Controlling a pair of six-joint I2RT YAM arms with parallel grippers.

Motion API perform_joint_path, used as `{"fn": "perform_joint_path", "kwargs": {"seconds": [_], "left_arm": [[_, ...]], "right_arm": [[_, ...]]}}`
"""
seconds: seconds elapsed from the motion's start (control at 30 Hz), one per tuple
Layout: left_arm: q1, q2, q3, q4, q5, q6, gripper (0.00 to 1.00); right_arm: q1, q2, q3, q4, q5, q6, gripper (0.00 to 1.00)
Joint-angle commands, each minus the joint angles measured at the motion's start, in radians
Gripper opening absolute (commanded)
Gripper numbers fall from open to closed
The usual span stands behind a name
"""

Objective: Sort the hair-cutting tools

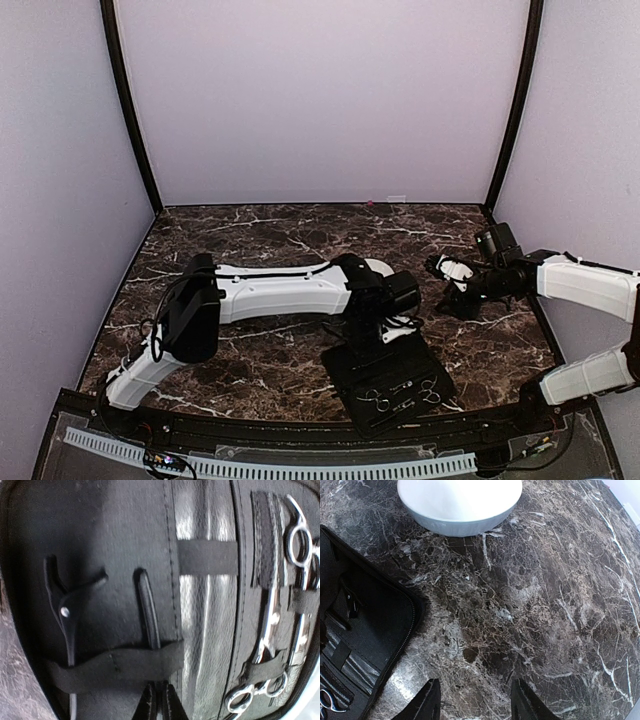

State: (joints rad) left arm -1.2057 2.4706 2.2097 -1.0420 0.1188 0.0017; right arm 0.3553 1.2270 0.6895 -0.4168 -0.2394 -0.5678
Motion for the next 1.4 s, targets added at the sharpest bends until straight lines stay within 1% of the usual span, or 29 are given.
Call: {"fn": "perform_joint_path", "kwargs": {"seconds": [0.0,0.1,0.17,0.3,0.4,0.53,0.6,0.67,0.7,0.8,0.87,0.97,1.1,1.2,1.3,1.37], "left_arm": [[0.009,0.027,0.015,0.129,0.004,-0.008,0.03],[0.009,0.018,0.011,0.117,-0.006,-0.017,0.08],[0.009,-0.007,-0.006,0.095,-0.019,-0.036,0.15],[0.005,-0.16,-0.159,0.18,-0.021,-0.043,0.3],[0.005,-0.263,-0.219,0.22,-0.04,-0.053,0.4],[0.006,-0.361,-0.26,0.207,-0.129,-0.055,0.43],[0.014,-0.42,-0.337,0.244,-0.212,-0.055,0.45],[0.033,-0.486,-0.455,0.301,-0.263,-0.059,0.51],[0.048,-0.519,-0.507,0.33,-0.261,-0.064,0.55],[0.111,-0.62,-0.672,0.439,-0.168,-0.109,0.62],[0.154,-0.683,-0.797,0.555,-0.08,-0.149,0.63],[0.193,-0.744,-0.934,0.674,0.011,-0.197,0.63],[0.218,-0.771,-1.03,0.769,0.111,-0.262,0.63],[0.246,-0.778,-1.097,0.851,0.142,-0.329,0.63],[0.281,-0.771,-1.142,0.931,0.228,-0.386,0.63],[0.289,-0.753,-1.141,0.956,0.257,-0.393,0.62]], "right_arm": [[0.007,0.006,0.024,0.003,-0.013,-0.007,0.48],[0.007,0.006,0.024,0.002,-0.014,-0.007,0.48],[0.007,0.007,0.024,0.0,-0.014,-0.006,0.48],[0.008,0.007,0.024,0.003,-0.014,-0.008,0.48],[0.008,0.014,0.026,0.001,-0.016,-0.009,0.48],[0.008,0.02,0.029,-0.005,-0.023,-0.008,0.48],[0.008,0.021,0.029,-0.005,-0.026,-0.009,0.48],[0.008,0.02,0.03,-0.006,-0.025,-0.008,0.48],[0.009,0.021,0.03,-0.007,-0.026,-0.008,0.48],[0.01,0.022,0.031,-0.008,-0.024,-0.009,0.48],[0.01,0.021,0.03,-0.008,-0.023,-0.008,0.48],[0.01,0.019,0.03,-0.009,-0.023,-0.009,0.48],[0.01,0.024,0.029,-0.007,-0.025,-0.01,0.48],[0.01,0.031,0.034,-0.014,-0.023,-0.012,0.48],[0.011,0.023,0.028,-0.009,-0.024,-0.011,0.48],[0.011,0.024,0.028,-0.008,-0.025,-0.013,0.48]]}}
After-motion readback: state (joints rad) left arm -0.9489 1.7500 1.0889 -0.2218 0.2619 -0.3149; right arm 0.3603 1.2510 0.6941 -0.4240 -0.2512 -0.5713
